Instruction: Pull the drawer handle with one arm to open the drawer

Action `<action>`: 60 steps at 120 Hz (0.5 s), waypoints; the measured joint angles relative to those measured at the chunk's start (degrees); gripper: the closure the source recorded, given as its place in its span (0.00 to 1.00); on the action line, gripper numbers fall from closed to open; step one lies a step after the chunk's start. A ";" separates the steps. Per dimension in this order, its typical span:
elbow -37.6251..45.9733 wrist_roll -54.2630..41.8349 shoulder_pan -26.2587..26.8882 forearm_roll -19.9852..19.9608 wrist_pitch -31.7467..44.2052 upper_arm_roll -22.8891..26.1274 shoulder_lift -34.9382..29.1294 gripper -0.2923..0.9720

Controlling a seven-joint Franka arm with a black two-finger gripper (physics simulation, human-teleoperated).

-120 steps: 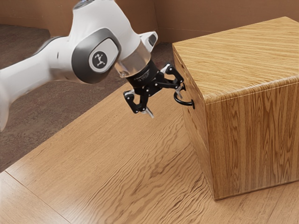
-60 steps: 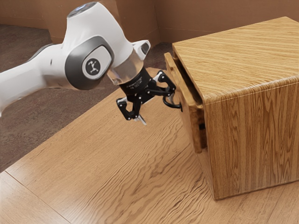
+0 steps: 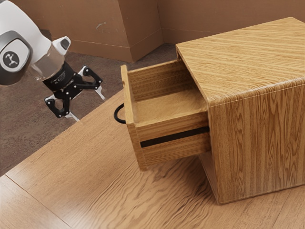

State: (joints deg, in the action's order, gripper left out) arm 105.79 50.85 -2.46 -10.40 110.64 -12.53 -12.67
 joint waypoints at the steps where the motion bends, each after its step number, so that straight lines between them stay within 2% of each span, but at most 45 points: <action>1: -0.39 -0.11 0.02 0.45 -0.40 -0.01 0.01 0.23; 14: -3.96 -1.93 0.15 7.28 -6.15 0.09 0.29 0.23; 31: -6.04 -4.88 0.47 13.51 -12.82 0.56 1.10 0.23; 43: -7.33 -6.61 0.54 15.87 -16.78 0.69 0.91 0.23; 60: -7.61 -8.62 0.50 16.98 -20.06 0.72 0.05 0.23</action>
State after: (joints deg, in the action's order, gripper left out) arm 98.17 42.23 -1.96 6.58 90.58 -11.81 -12.62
